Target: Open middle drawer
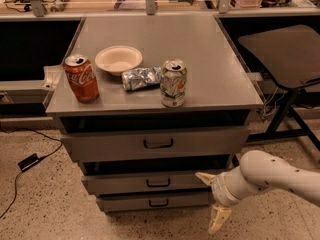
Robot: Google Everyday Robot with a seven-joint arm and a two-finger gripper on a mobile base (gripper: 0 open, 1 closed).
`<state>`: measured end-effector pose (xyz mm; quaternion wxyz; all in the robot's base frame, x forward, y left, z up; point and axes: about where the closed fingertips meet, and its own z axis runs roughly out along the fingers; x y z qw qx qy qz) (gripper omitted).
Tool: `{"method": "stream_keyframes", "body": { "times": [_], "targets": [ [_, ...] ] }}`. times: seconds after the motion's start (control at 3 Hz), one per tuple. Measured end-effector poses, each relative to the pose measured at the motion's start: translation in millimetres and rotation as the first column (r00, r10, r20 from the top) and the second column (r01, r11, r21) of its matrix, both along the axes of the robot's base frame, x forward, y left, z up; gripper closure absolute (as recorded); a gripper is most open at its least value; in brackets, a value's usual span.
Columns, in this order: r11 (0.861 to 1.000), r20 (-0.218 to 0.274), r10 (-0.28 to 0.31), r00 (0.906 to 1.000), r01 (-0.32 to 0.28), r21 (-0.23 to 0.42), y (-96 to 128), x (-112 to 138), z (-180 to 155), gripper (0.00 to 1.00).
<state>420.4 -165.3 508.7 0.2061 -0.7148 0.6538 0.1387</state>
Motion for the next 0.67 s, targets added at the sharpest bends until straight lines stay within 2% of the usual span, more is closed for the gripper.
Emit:
{"method": "stream_keyframes", "body": {
  "times": [0.33, 0.67],
  "targets": [
    [0.997, 0.006, 0.051, 0.9987, -0.051, 0.064, -10.1, 9.5, -10.6, 0.00],
    [0.975, 0.064, 0.182, 0.9812, -0.189, 0.121, -1.2, 8.3, -12.2, 0.00]
  ]
}}
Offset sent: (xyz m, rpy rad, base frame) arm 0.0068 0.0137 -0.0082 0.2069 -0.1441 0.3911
